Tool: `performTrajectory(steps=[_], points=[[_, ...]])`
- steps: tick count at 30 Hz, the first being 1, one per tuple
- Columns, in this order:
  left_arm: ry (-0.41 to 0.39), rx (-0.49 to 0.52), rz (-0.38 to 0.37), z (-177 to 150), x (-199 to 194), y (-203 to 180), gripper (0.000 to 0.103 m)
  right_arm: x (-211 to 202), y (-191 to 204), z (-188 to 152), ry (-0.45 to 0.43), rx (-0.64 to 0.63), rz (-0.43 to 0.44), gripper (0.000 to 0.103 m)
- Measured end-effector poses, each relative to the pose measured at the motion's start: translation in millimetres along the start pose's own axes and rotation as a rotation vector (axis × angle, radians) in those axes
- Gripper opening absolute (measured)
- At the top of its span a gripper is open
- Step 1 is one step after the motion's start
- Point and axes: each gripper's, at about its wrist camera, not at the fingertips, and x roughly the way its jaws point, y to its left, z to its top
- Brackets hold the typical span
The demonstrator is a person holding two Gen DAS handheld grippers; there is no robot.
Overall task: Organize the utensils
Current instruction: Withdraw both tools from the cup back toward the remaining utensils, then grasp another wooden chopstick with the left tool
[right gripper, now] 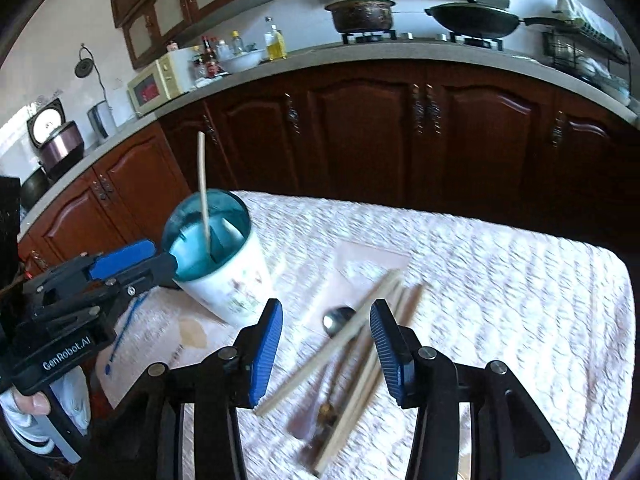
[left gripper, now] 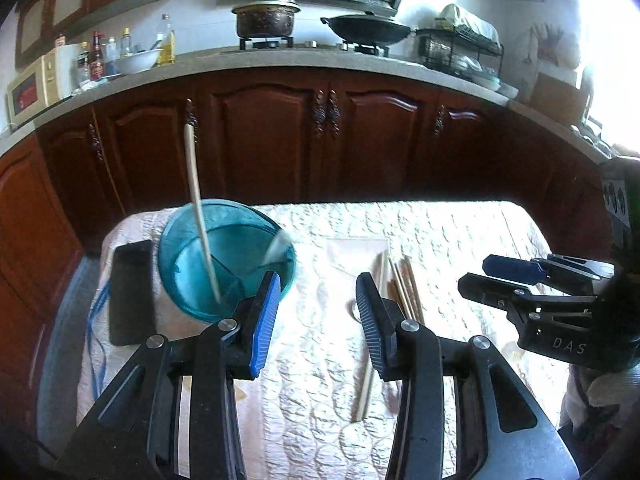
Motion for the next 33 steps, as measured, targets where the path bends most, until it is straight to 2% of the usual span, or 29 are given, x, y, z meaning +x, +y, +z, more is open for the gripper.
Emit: performTrajectory(steps=[5,11,16,20,23,27,28,29,30,32,33], points=[[0.030,0.013,-0.024,-10,11,-8,0.039,4,-16,-10,0.037,0.038,-0.019,0.044],[0.093,0.014,-0.093,-25,31,-8,0.039,30,-35,-31,0.118,0.091,-0.032,0.044],[0.183,0.002,-0.170,-41,57,-10,0.038,62,-50,-44,0.191,0.170,0.016,0.044],[0.252,0.000,-0.190,-55,85,-14,0.036,88,-60,-47,0.230,0.246,0.045,0.037],[0.288,-0.005,-0.191,-60,102,-16,0.036,104,-71,-49,0.256,0.313,0.074,0.037],[0.338,0.004,-0.205,-65,127,-24,0.036,120,-69,-50,0.280,0.328,0.079,0.037],[0.350,0.010,-0.204,-67,132,-26,0.027,124,-68,-50,0.285,0.322,0.075,0.037],[0.363,0.014,-0.202,-70,136,-28,0.014,125,-66,-49,0.286,0.317,0.069,0.030],[0.372,0.013,-0.204,-71,139,-29,0.012,126,-66,-49,0.281,0.315,0.070,0.022],[0.378,0.006,-0.220,-74,139,-28,0.010,126,-69,-48,0.275,0.336,0.102,0.013],[0.378,0.010,-0.223,-74,137,-28,0.010,124,-71,-49,0.276,0.349,0.100,0.013]])
